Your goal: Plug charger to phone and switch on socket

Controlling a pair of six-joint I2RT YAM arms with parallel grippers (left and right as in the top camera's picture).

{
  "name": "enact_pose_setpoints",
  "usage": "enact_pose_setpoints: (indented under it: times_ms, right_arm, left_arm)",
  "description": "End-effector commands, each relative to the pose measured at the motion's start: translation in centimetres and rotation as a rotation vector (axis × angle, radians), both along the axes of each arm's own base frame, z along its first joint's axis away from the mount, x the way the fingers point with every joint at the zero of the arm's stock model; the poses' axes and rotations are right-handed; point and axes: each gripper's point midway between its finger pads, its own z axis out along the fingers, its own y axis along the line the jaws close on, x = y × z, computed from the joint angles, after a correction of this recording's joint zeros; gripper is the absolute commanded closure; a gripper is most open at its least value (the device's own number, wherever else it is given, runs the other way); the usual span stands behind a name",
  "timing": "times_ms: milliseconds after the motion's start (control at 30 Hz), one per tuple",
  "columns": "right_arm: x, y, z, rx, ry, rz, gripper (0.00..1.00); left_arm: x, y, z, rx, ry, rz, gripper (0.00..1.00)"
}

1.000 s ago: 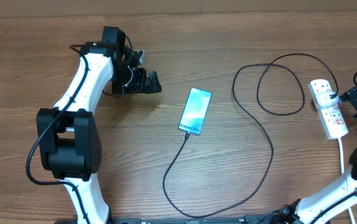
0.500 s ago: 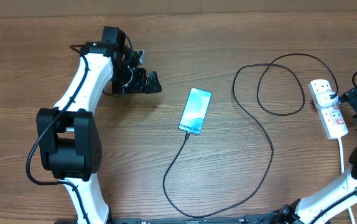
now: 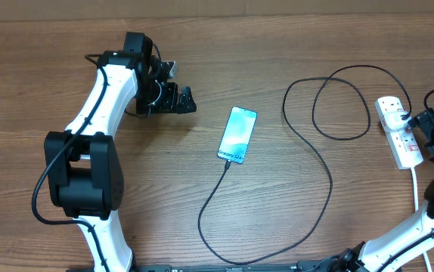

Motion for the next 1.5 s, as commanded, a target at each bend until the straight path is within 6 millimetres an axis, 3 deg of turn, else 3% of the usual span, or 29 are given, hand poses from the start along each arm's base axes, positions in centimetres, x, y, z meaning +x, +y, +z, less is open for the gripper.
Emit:
enact_pose_setpoints:
  times_ms: [0, 333, 800, 867, 1067, 1233, 1333, 1467]
  right_arm:
    - [-1.1, 2.2, -2.1, 0.064, 0.065, 0.029, 0.00]
    - [-1.2, 3.5, -2.1, 0.087, 0.091, 0.075, 0.00]
    - [-1.6, 3.8, -1.8, 0.070, 0.123, 0.082, 0.00]
    - [-1.4, 3.6, -0.9, 0.055, 0.106, 0.082, 0.00]
    - [-0.4, 2.6, 4.6, -0.056, -0.014, 0.082, 0.00]
    - [1.3, 4.6, 8.2, -0.019, -0.174, 0.224, 0.00]
    - [2.2, 5.9, 9.0, 0.020, -0.240, 0.321, 0.00]
    - [2.1, 6.8, 8.5, 0.038, -0.232, 0.349, 0.00]
  left_arm:
    - [0.4, 0.1, 1.5, -0.003, -0.035, 0.014, 0.01]
    - [0.4, 0.1, 1.5, -0.003, -0.035, 0.014, 0.00]
    - [0.4, 0.1, 1.5, -0.003, -0.035, 0.014, 0.00]
    - [0.4, 0.1, 1.5, -0.003, -0.035, 0.014, 0.00]
    - [0.4, 0.1, 1.5, -0.003, -0.035, 0.014, 0.00]
    - [0.4, 0.1, 1.5, -0.003, -0.035, 0.014, 0.00]
    - [0.4, 0.1, 1.5, -0.003, -0.035, 0.014, 0.00]
    - [0.4, 0.1, 1.5, -0.003, -0.035, 0.014, 0.01]
